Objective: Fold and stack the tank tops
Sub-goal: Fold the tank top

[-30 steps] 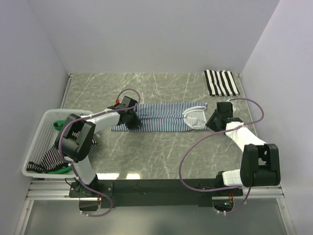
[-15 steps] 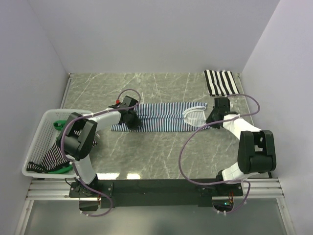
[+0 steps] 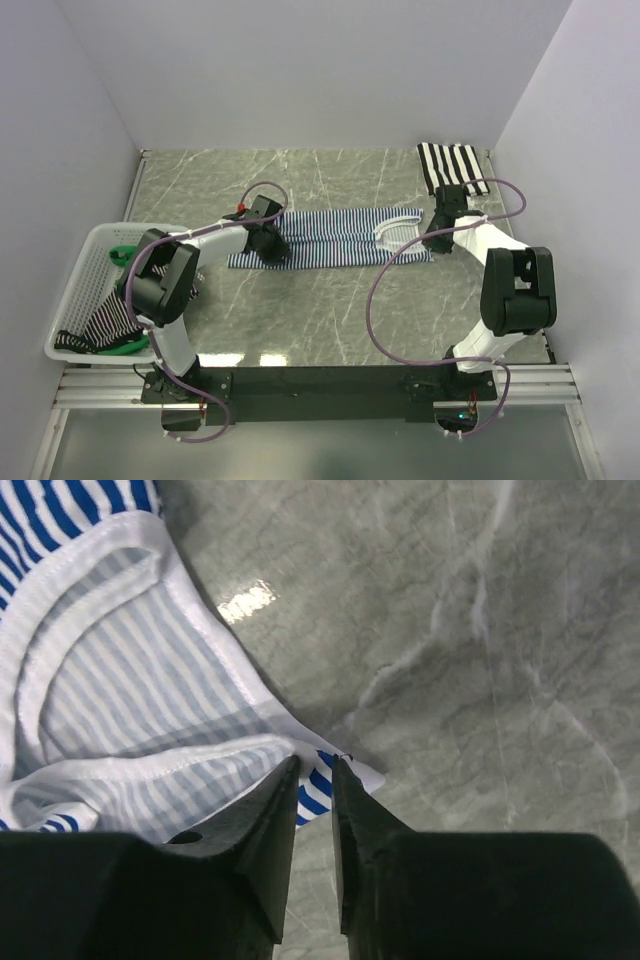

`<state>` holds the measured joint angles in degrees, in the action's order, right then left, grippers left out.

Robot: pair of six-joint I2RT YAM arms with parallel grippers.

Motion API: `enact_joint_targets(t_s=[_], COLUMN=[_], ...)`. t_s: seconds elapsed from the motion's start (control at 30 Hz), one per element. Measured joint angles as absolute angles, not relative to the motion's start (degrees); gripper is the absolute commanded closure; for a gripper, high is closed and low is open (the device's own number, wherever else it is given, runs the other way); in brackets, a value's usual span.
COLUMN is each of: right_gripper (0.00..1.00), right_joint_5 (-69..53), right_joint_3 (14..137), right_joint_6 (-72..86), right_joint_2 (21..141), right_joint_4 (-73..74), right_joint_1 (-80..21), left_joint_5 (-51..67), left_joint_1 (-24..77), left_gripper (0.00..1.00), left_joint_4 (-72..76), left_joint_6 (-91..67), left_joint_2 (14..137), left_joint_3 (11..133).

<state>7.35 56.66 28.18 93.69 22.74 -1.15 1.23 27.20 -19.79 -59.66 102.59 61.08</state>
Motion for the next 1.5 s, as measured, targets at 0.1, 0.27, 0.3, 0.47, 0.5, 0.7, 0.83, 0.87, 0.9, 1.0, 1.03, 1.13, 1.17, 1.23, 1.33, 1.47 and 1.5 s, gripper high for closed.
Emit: enact_joint_targets(t_s=[0.1,0.27,0.3,0.47,0.5,0.7,0.83,0.87,0.9,1.0,1.03,1.13,1.17,1.23,1.33,1.47,1.5], right_gripper=[0.64,0.62,0.62,0.60,0.60,0.61,0.63,0.64,0.64,0.66,0.67,0.67,0.67,0.67,0.66,0.65,0.65], right_joint_5=[7.7,7.7,7.7,7.7,7.7,8.4,8.0,7.9,7.4,6.7,6.5,6.0,5.9,5.9,6.3,6.5,6.5], right_joint_3=[56.5,55.8,55.8,55.8,55.8,56.7,58.5,59.4,60.4,65.0,67.2,72.1,73.7,76.9,81.1,84.9,85.6], right_joint_6=[27.6,27.5,27.6,28.4,28.6,31.1,33.7,34.4,35.1,36.6,37.2,38.0,38.1,38.3,38.3,38.3,38.4], right_joint_2=[93.7,93.7,93.4,88.6,87.1,81.8,83.6,84.7,86.2,91.8,94.4,100.7,102.8,106.4,110.6,114.0,114.7], right_joint_4=[23.2,23.7,23.6,24.8,24.9,24.8,24.5,24.1,23.6,23.1,22.6,21.9,21.8,22.0,22.4,22.2,22.2], right_joint_1=[-1.1,-1.0,-1.0,-1.4,-1.6,-8.7,-18.2,-20.7,-23.3,-29.1,-31.1,-35.0,-36.2,-38.5,-41.6,-45.0,-46.0], left_joint_5=[1.2,1.4,1.5,2.0,2.2,3.2,2.7,2.4,1.8,0.7,0.3,-0.8,-1.3,-1.9,-3.1,-5.6,-6.3], left_joint_1=[27.2,27.2,27.2,27.2,27.2,27.2,25.5,24.4,23.2,18.1,16.6,12.1,11.1,9.7,8.8,7.9,7.7], left_gripper=[0.66,0.64,0.63,0.61,0.61,0.60,0.60,0.61,0.62,0.63,0.63,0.63,0.63,0.62,0.61,0.59,0.59], left_joint_4=[-19.8,-20.0,-20.0,-20.4,-20.5,-22.0,-23.9,-24.6,-25.2,-26.2,-26.2,-26.4,-26.4,-26.8,-27.5,-28.8,-29.1], left_joint_6=[-59.6,-59.4,-59.2,-58.5,-58.1,-56.7,-56.6,-56.6,-56.6,-56.2,-56.0,-55.2,-54.9,-54.6,-54.2,-54.0,-54.0], left_joint_2=[102.6,102.6,102.6,102.6,102.6,102.3,99.7,98.7,98.0,97.3,97.3,97.3,97.4,98.0,98.9,100.1,100.6], left_joint_3=[61.2,61.4,61.5,63.1,63.6,68.3,69.8,69.8,69.8,69.8,69.6,68.4,67.9,67.3,67.1,67.6,68.0])
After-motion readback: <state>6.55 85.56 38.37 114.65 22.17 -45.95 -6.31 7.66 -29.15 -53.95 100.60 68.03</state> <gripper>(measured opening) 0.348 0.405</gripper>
